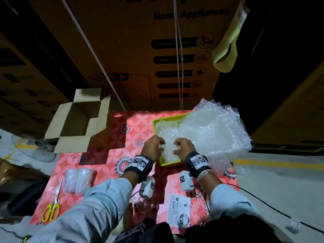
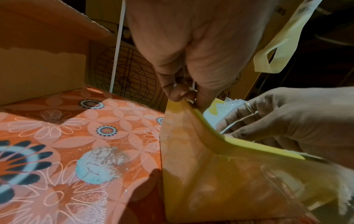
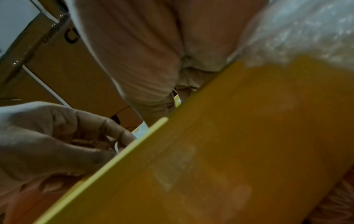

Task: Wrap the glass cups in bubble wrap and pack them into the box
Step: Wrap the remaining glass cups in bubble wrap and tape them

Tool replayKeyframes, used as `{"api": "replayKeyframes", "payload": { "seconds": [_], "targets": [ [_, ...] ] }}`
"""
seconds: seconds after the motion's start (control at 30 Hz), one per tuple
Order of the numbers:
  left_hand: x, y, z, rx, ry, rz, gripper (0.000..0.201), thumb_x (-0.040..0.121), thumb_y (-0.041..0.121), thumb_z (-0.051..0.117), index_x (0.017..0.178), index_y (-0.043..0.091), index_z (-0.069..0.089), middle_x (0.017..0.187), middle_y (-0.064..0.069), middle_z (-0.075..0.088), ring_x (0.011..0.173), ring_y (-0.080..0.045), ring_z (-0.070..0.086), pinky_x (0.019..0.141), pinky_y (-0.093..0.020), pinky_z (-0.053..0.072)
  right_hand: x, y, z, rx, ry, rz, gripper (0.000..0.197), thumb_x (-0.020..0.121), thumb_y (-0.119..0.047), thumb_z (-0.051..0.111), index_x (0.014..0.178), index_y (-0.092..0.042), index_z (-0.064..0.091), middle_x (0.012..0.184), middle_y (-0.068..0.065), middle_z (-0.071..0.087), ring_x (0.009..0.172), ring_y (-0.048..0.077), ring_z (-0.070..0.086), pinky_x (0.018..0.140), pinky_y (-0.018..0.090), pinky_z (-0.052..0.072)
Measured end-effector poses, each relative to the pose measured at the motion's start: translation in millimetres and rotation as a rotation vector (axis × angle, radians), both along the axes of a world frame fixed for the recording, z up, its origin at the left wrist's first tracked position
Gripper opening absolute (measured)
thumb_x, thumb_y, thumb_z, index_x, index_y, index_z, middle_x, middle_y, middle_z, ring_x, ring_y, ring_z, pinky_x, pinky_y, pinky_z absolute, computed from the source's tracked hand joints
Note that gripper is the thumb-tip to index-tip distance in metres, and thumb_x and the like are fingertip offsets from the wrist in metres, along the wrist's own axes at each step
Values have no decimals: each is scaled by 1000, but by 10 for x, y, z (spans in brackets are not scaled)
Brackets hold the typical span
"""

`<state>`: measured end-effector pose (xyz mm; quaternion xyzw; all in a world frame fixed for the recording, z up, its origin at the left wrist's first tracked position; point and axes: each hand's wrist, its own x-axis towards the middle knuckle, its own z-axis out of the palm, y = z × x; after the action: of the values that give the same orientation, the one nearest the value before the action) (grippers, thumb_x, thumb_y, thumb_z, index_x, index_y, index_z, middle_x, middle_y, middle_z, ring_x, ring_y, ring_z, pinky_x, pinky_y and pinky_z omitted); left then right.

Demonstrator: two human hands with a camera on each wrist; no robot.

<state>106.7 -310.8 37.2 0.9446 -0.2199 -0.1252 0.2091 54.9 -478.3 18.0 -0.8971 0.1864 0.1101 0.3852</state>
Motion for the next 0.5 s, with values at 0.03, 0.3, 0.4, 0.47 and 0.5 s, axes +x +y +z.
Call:
{"api": "replayKeyframes", "payload": {
  "seconds": [0.03, 0.3, 0.4, 0.47, 0.5],
  "targets": [
    [9, -6, 6, -7, 1, 1, 18, 89, 7, 76, 104, 15, 75, 105, -4, 68, 99, -24, 65, 76, -22, 38, 9, 6, -6, -9, -3, -4, 25, 84, -12, 81, 105, -14, 67, 102, 2, 68, 94, 21, 67, 84, 33, 57],
    [-17, 52, 69, -211, 7, 158, 12, 88, 8, 76, 85, 20, 74, 81, 6, 71, 72, -12, 63, 66, -26, 46, 38, 46, -8, -14, -79, -11, 53, 81, -30, 85, 125, -27, 56, 107, -1, 59, 94, 20, 61, 79, 29, 47],
    [-83, 110, 42, -242, 47, 224, 13, 88, 6, 75, 87, 19, 71, 83, 4, 73, 75, -15, 69, 68, -29, 53, 68, 121, -1, -71, -49, 57, 44, 80, -33, 86, 116, -24, 63, 112, -1, 58, 99, 20, 62, 82, 30, 49],
    [-115, 129, 54, -263, 62, 259, 13, 87, 5, 76, 91, 16, 71, 84, 3, 72, 76, -18, 70, 71, -32, 56, 81, 153, 26, -123, -79, 52, 16, 86, -25, 79, 96, -23, 67, 107, 0, 60, 95, 23, 65, 79, 31, 51],
    [-116, 138, 56, -280, 68, 277, 14, 86, 6, 77, 94, 16, 70, 85, 4, 71, 76, -18, 69, 72, -33, 56, 80, 158, 47, -133, -105, 42, 7, 89, -21, 74, 88, -22, 67, 104, 1, 62, 92, 24, 66, 76, 32, 52]
  ]
}}
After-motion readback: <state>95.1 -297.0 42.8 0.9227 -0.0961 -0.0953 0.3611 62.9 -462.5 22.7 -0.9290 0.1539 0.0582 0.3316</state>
